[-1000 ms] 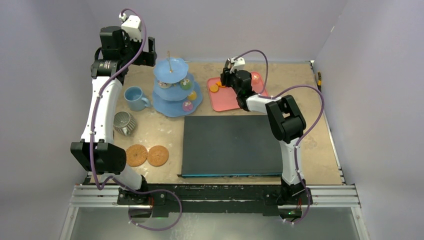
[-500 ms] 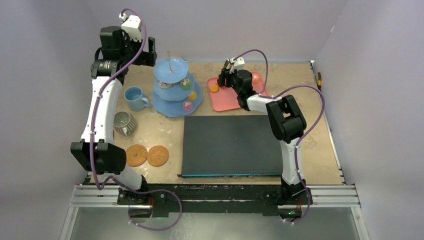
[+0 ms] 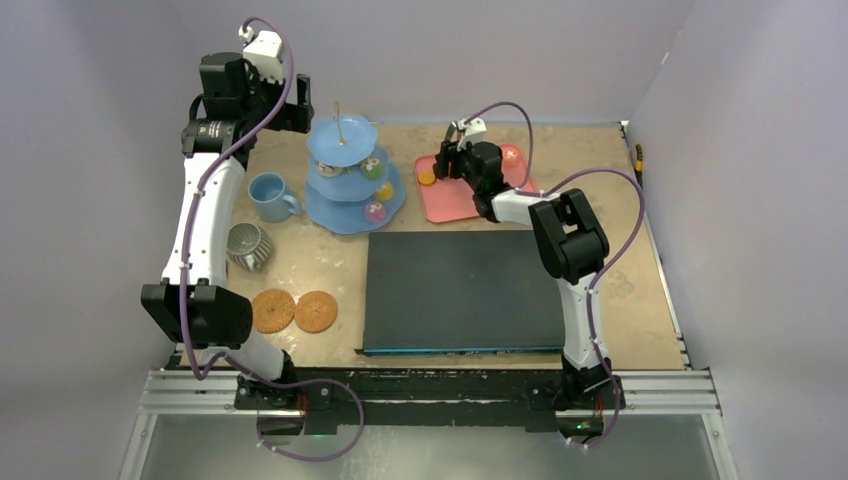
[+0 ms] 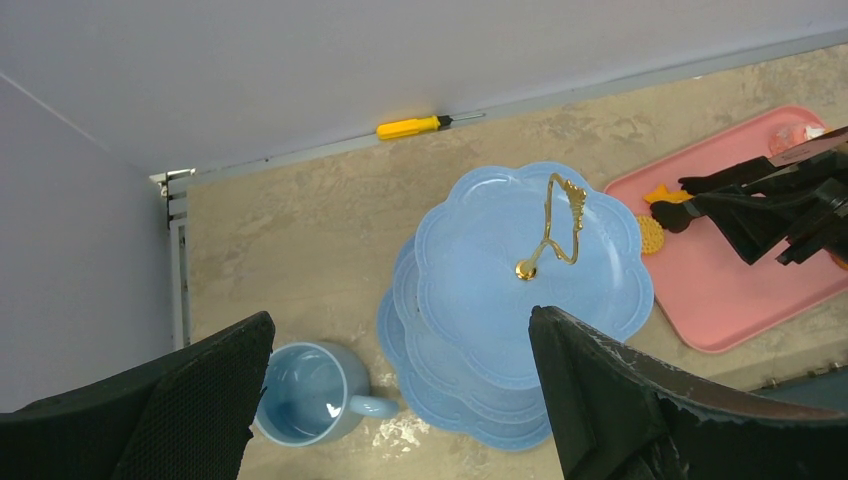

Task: Serve the afternoon tea

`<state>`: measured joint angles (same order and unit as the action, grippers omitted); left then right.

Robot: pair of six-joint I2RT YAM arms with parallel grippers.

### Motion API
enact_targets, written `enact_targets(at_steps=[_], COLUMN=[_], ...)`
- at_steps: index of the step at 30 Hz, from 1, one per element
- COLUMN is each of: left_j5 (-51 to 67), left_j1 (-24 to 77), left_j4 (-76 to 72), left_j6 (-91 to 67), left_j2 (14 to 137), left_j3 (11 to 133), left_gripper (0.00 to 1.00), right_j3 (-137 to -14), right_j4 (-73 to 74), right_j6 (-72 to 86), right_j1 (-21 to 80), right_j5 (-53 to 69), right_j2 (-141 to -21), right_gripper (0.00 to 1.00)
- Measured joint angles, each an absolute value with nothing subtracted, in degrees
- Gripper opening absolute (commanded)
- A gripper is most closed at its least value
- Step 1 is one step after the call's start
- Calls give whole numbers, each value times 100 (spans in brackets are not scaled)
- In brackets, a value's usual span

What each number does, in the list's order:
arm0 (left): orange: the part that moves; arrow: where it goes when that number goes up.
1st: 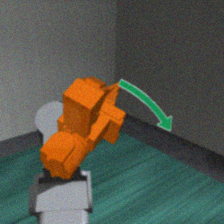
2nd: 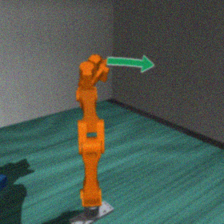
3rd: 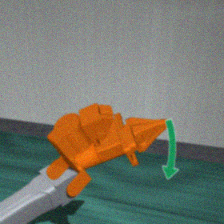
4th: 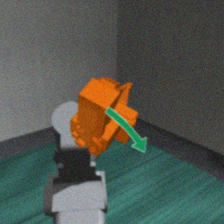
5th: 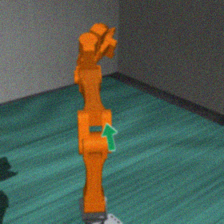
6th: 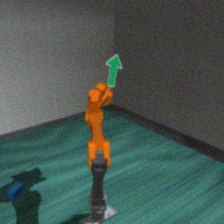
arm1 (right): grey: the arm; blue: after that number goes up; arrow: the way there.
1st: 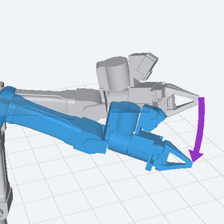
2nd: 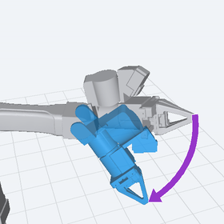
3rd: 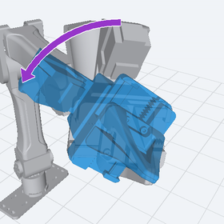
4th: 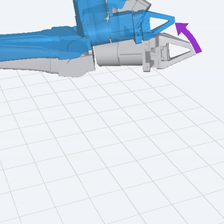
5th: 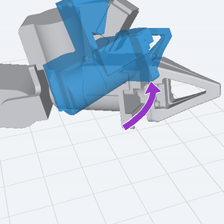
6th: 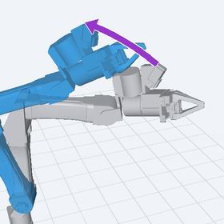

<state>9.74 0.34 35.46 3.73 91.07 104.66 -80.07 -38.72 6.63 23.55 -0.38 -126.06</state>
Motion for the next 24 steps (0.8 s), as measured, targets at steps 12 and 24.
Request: enact_targets(at_steps=[12,24], left_j5=[976,985], left_j1=[34,34], left_j4=[3546,3538], left_j6=[375,368], left_j2=[9107,9107], left_j3=[10466,10466], left_gripper=[99,99], right_j3=[-8001,-7478], right_j4=[-3872,-3806], right_j6=[652,666], right_j1=[2351,2460], right_j5=[-62,-200], right_j2=[-12637,-11583], right_gripper=[43,39])
